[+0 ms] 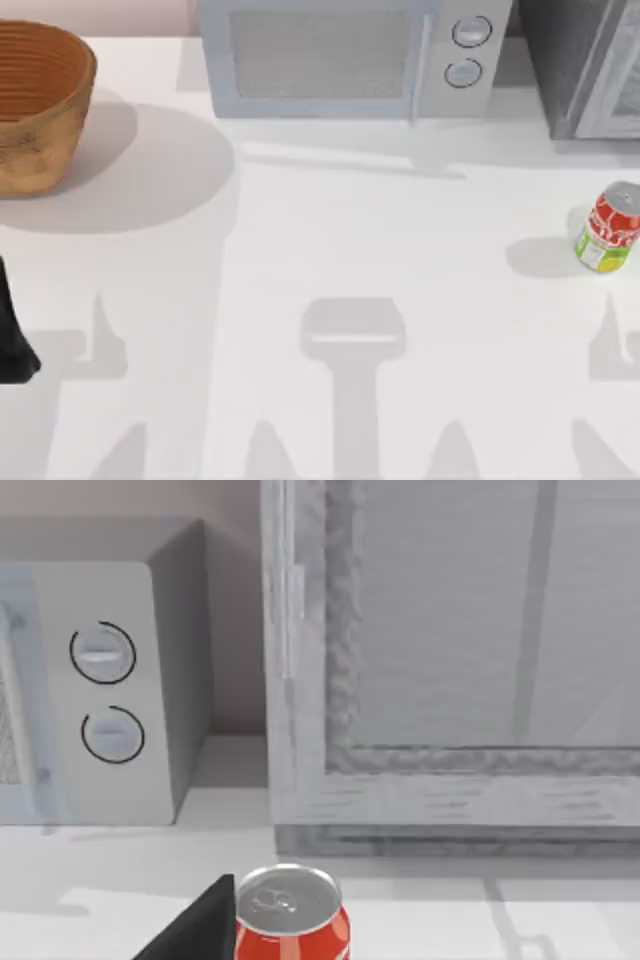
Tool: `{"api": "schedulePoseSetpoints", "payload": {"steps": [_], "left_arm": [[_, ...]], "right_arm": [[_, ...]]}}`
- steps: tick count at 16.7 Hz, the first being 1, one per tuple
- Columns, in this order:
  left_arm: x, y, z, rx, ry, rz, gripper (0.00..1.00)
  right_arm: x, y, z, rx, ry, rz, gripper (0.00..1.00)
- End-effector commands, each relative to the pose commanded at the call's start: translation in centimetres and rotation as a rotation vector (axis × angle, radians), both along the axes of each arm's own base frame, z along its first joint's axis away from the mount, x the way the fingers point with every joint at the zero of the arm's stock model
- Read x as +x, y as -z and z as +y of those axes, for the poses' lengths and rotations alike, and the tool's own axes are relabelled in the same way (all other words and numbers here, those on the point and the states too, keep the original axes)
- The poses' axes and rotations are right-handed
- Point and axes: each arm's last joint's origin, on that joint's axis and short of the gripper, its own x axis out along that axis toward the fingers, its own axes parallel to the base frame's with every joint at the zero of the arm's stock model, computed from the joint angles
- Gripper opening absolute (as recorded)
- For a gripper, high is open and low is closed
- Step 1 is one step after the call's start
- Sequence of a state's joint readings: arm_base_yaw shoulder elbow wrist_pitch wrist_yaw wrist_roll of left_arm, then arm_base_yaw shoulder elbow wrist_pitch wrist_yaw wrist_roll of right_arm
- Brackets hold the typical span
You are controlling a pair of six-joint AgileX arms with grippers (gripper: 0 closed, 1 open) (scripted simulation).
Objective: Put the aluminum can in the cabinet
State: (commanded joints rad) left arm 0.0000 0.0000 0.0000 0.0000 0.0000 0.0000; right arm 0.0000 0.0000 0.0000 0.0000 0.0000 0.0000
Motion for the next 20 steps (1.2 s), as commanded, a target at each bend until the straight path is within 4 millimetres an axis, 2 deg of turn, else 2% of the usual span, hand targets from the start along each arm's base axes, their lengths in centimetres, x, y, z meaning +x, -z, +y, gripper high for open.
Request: {"api": "schedulePoseSetpoints", "payload": {"steps": [5,9,15,20], "left_arm": [[0.0,0.0,0.0,0.000,0.000,0.000,1.00],[0.0,0.0,0.0,0.000,0.000,0.000,1.00],[0.0,0.0,0.0,0.000,0.000,0.000,1.00],[0.0,0.0,0.0,0.000,0.000,0.000,1.00]], "right_arm": [[0.3,-0.5,0.1,0.001,-0.010,-0.014,1.00],[1.5,-1.6,0.4,0.002,-0.022,-0.028,1.00],[5.5,-1.7,1.3,-0.001,-0.019,0.010,1.00],[9.5,1.0,2.5,-0.003,-0.008,0.072,1.00]]}}
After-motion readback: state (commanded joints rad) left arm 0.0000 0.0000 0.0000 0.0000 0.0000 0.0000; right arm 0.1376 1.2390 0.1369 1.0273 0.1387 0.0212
